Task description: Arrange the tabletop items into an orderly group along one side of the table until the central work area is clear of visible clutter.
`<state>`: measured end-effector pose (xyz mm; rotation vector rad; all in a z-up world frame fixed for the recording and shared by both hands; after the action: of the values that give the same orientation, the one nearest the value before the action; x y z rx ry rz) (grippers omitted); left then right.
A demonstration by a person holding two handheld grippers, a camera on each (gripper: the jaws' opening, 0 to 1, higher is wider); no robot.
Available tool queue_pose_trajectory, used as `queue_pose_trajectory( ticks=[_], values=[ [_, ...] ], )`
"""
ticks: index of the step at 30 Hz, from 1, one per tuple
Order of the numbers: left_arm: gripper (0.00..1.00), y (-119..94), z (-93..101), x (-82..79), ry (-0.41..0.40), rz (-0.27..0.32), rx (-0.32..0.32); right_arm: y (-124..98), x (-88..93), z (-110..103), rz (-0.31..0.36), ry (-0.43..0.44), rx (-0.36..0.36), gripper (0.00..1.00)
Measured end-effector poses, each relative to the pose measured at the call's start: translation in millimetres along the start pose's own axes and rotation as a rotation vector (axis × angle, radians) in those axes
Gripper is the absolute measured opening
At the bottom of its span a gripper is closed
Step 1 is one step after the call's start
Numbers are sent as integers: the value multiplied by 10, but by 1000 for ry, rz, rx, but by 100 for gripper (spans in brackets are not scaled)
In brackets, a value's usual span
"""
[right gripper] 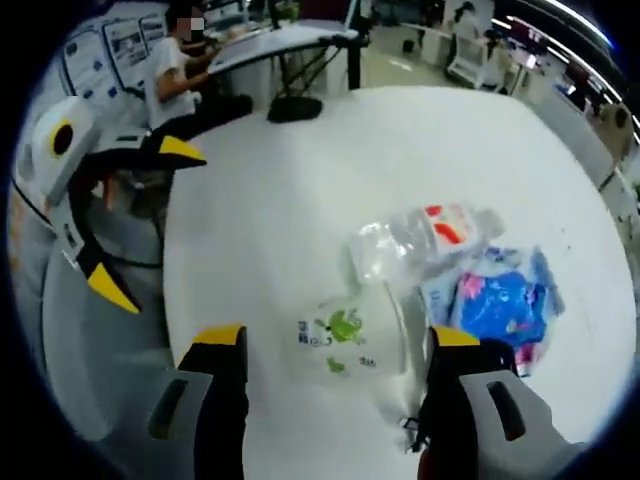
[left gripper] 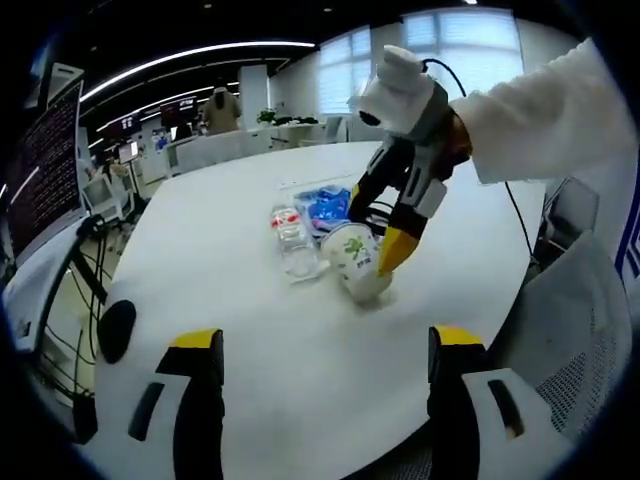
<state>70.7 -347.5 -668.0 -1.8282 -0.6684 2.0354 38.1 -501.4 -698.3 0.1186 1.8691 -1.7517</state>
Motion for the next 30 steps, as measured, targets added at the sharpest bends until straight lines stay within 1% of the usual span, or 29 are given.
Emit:
queue_pose_trajectory(
  ticks=[4, 6, 9, 12, 15, 17, 18, 19, 21, 22, 23, 25, 26, 27, 28, 30],
  values=[
    [85, 3, 0, -1, -1, 0, 0, 104, 11, -18, -26, -47, 40, 70],
    [85, 4, 0, -1, -3, 1, 0, 135, 24, -16, -32, -47, 54, 69],
    [85, 4, 2, -2, -3, 1, 1, 178, 33, -18, -22, -45, 71, 66],
    [85, 3, 5, -1, -4, 1, 3, 193, 87, 24, -58, -91, 115, 62],
    [85, 5, 11, 1, -2, -1, 6, 233, 155, 19, -81, -101, 130, 63],
    [85, 6, 16, 4, -2, -3, 8, 239, 175, 30, -80, -103, 140, 63],
    [85, 6, 17, 4, -1, -3, 9, 234, 179, 44, -71, -103, 155, 63],
    [85, 8, 18, 6, -1, -5, 10, 208, 145, 69, -42, -109, 189, 63],
    [85, 8, 19, 6, -3, -6, 11, 183, 131, 65, -28, -112, 210, 63],
    [84, 8, 17, 6, -4, -5, 11, 164, 113, 44, -10, -119, 222, 62],
    [84, 8, 15, 6, -5, -6, 11, 154, 105, 34, -1, -130, 230, 62],
    [84, 9, 13, 4, -8, -5, 12, 113, 100, 29, 8, -170, 270, 62],
    [84, 9, 11, 4, -11, -5, 12, 80, 87, 19, 21, -185, 294, 62],
    [84, 8, 8, 2, -14, -4, 12, 61, 81, 2, 33, -185, 303, 62],
    [84, 6, 2, 1, -20, -3, 12, 25, 59, -21, 58, -193, 321, 62],
    [84, 1, -8, -3, -32, 0, 12, -41, 43, -55, 76, -213, 350, 62]
  ],
)
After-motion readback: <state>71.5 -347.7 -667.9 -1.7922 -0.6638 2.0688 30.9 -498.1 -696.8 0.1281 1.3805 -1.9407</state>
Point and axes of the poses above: the point that each gripper's makers call its tool centre point, and the gripper's own axes: y roughly forward along the fingers, z roughly to its right, x roughly out of its underside, the point moved 3 cm from there along -y, roughly backward along the fingers, and after that the axes turned 5 degrees about -y, right-handed, at the moved point
